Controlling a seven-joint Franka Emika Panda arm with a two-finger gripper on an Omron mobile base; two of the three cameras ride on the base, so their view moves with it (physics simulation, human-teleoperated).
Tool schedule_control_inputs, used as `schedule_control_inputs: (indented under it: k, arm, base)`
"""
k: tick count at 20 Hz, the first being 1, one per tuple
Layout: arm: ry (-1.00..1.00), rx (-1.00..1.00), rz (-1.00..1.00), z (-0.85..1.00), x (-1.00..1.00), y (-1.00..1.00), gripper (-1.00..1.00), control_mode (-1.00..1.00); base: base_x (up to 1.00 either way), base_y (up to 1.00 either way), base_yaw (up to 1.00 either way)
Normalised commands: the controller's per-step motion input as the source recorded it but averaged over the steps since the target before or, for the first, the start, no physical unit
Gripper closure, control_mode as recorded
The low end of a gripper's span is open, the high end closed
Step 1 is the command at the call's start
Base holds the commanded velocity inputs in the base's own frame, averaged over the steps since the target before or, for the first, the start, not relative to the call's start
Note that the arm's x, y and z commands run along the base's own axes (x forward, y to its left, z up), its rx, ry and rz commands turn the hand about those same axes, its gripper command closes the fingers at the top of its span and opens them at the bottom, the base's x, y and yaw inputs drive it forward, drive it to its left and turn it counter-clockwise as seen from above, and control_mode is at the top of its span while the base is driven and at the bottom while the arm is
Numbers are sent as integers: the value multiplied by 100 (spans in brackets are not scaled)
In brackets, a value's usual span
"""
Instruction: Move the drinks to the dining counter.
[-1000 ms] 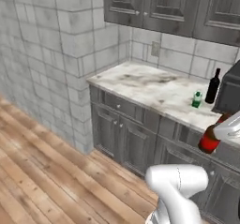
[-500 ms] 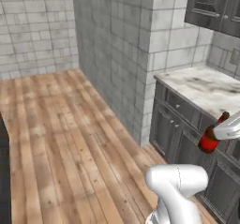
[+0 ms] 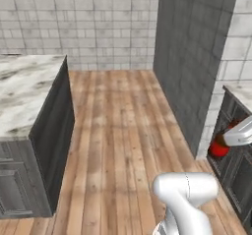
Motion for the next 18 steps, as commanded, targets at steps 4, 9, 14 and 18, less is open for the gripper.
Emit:
schedule_control_inputs:
  k: [4, 9, 14, 18]
  arm:
    - [0, 0, 0, 0, 0, 0, 100, 100]
    - [0, 0, 0, 0, 0, 0, 100, 100]
    - [0, 0, 0, 0, 0, 0, 100, 100]
    - [0, 0, 0, 0, 0, 0, 100, 100]
  base:
    - [30, 4, 49]
    - [50, 0, 41]
    - [61, 4, 33]
    - [70, 11, 26]
